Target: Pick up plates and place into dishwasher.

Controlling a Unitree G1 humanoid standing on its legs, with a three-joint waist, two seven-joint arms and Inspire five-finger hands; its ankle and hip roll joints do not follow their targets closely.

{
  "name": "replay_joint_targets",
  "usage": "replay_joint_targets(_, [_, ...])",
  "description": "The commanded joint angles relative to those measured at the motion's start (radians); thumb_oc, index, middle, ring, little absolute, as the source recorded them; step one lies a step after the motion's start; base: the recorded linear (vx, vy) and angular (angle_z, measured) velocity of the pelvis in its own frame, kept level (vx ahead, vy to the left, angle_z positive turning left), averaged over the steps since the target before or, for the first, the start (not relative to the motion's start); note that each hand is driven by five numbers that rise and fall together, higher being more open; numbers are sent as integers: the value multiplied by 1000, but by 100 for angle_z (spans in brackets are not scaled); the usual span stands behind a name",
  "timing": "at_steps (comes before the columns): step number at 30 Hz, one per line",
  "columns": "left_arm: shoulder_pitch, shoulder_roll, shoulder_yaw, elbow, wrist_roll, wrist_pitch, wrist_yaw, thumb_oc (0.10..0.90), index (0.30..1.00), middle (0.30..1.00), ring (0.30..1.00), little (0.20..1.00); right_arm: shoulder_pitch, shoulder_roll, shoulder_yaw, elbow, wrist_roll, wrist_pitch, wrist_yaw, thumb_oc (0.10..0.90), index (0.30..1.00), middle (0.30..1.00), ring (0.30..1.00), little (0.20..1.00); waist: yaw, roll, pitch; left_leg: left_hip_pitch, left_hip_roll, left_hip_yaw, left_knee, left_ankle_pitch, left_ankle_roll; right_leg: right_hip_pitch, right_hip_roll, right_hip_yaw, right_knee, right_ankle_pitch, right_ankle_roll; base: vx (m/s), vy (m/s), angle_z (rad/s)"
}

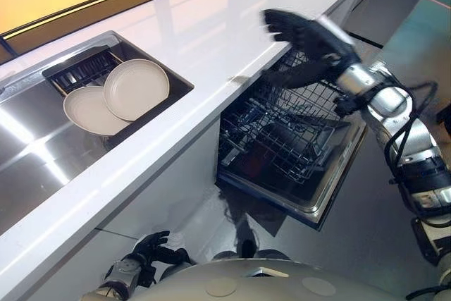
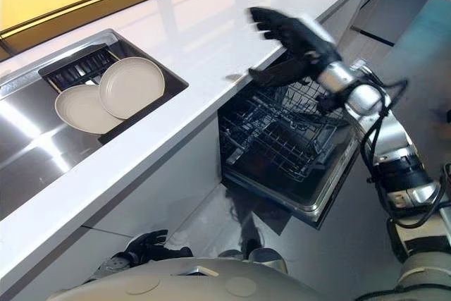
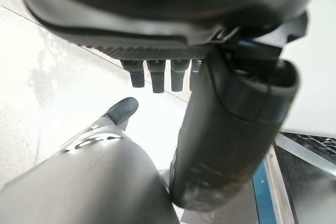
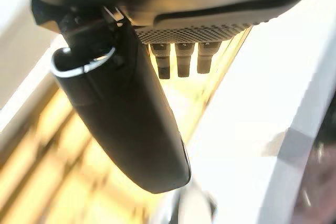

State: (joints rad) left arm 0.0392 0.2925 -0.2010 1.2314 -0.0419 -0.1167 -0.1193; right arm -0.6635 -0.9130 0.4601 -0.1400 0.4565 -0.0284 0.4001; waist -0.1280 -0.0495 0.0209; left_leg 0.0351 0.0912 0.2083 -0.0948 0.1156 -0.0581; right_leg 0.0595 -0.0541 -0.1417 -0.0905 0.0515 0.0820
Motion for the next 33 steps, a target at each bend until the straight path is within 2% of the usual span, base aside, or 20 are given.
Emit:
replay_joint_targets(1, [-17, 82, -35, 20, -4, -15, -26, 800, 900, 900, 900, 900, -237, 37, -21, -77, 196, -3, 81, 800, 900, 900, 900, 900, 63, -17, -73, 12, -72, 18, 26, -124, 38, -73, 47, 2, 125, -79, 20, 32, 13, 21])
replay_joint_targets(4, [-20, 72, -48, 27, -9, -17, -23, 800, 900, 900, 900, 900, -208, 56, -59, -43, 179, 8, 102, 800, 900, 900, 900, 900, 55, -13, -74, 17, -68, 21, 25, -127, 36, -71, 46, 7, 129, -81, 22, 30, 19, 28])
replay_joint_targets(8, [-23, 66, -55, 39, -2, -15, -3, 800, 900, 900, 900, 900, -102, 96, -149, 24, 59, -1, -8, 800, 900, 900, 900, 900, 40, -9, -72, 18, -64, 32, 26, -130, 37, -71, 42, 17, 128, -79, 26, -3, 3, 5])
replay_joint_targets(11, [-26, 66, -45, 46, 5, -18, -1, 800, 900, 900, 900, 900, -54, 111, -203, 59, -35, -43, -71, 800, 900, 900, 900, 900, 30, -7, -70, 20, -63, 38, 29, -134, 38, -73, 41, 22, 130, -78, 27, -3, -2, -9])
replay_joint_targets(12, [-22, 65, -33, 45, 13, -21, 0, 800, 900, 900, 900, 900, -22, 101, -237, 81, -155, -95, -124, 800, 900, 900, 900, 900, 23, -5, -68, 20, -62, 43, 32, -135, 38, -76, 41, 28, 132, -76, 28, -1, -5, -12])
replay_joint_targets(14, [-19, 66, -23, 38, 18, -21, -4, 800, 900, 900, 900, 900, 0, 68, -258, 89, -309, -156, -174, 800, 900, 900, 900, 900, 17, -3, -69, 22, -62, 45, 33, -137, 40, -79, 41, 31, 135, -77, 29, 0, -3, -8])
replay_joint_targets(16, [-16, 65, -16, 32, 22, -23, -9, 800, 900, 900, 900, 900, 8, 25, -268, 91, -376, -190, -207, 800, 900, 900, 900, 900, 13, -2, -70, 23, -63, 46, 32, -139, 41, -81, 41, 34, 136, -78, 29, 0, -1, -6])
replay_joint_targets(20, [-15, 61, -8, 25, 20, -28, -17, 800, 900, 900, 900, 900, 26, -56, -288, 79, -394, -217, -235, 800, 900, 900, 900, 900, 5, -2, -75, 26, -62, 49, 30, -142, 43, -81, 43, 37, 137, -81, 28, 3, -5, -10])
replay_joint_targets(24, [-14, 56, -11, 20, 22, -21, -14, 800, 900, 900, 900, 900, 45, -81, -291, 73, -409, -200, -266, 800, 900, 900, 900, 900, 0, -1, -77, 26, -62, 49, 29, -142, 42, -80, 44, 38, 136, -82, 27, 1, -8, -6])
replay_joint_targets(27, [-11, 55, -10, 24, 29, -19, -8, 800, 900, 900, 900, 900, 56, -88, -302, 95, -473, -205, -361, 800, 900, 900, 900, 900, -2, 0, -79, 27, -62, 50, 25, -140, 40, -79, 46, 37, 133, -82, 26, 0, 0, 0])
replay_joint_targets(28, [-9, 55, -7, 26, 32, -19, -6, 800, 900, 900, 900, 900, 62, -89, -309, 111, -515, -223, -412, 800, 900, 900, 900, 900, -3, 2, -80, 26, -62, 50, 24, -140, 40, -79, 47, 38, 131, -82, 26, 0, 0, 0])
replay_joint_targets(29, [-7, 52, -7, 25, 33, -17, 0, 800, 900, 900, 900, 900, 72, -90, -318, 123, -623, -252, -489, 800, 900, 900, 900, 900, -3, 3, -81, 26, -62, 50, 24, -140, 39, -78, 47, 38, 130, -83, 26, 0, 0, 0])
replay_joint_targets(31, [-3, 52, -2, 24, 42, -19, 1, 800, 900, 900, 900, 900, 78, -110, -326, 133, -773, -254, -597, 800, 900, 900, 900, 900, -1, 6, -81, 25, -62, 48, 23, -140, 40, -78, 48, 39, 128, -83, 26, 0, 0, 0])
replay_joint_targets(32, [-2, 52, 1, 20, 45, -17, 0, 800, 900, 900, 900, 900, 80, -123, -326, 137, -856, -256, -627, 800, 900, 900, 900, 900, 0, 6, -81, 24, -62, 46, 24, -140, 39, -78, 48, 38, 128, -83, 27, 0, 0, 0])
replay_joint_targets(33, [-1, 54, 7, 17, 53, -17, -4, 800, 900, 900, 900, 900, 80, -148, -318, 145, -886, -255, -631, 800, 900, 900, 900, 900, 1, 6, -81, 23, -62, 44, 24, -140, 39, -78, 48, 37, 128, -84, 27, 0, 0, 0])
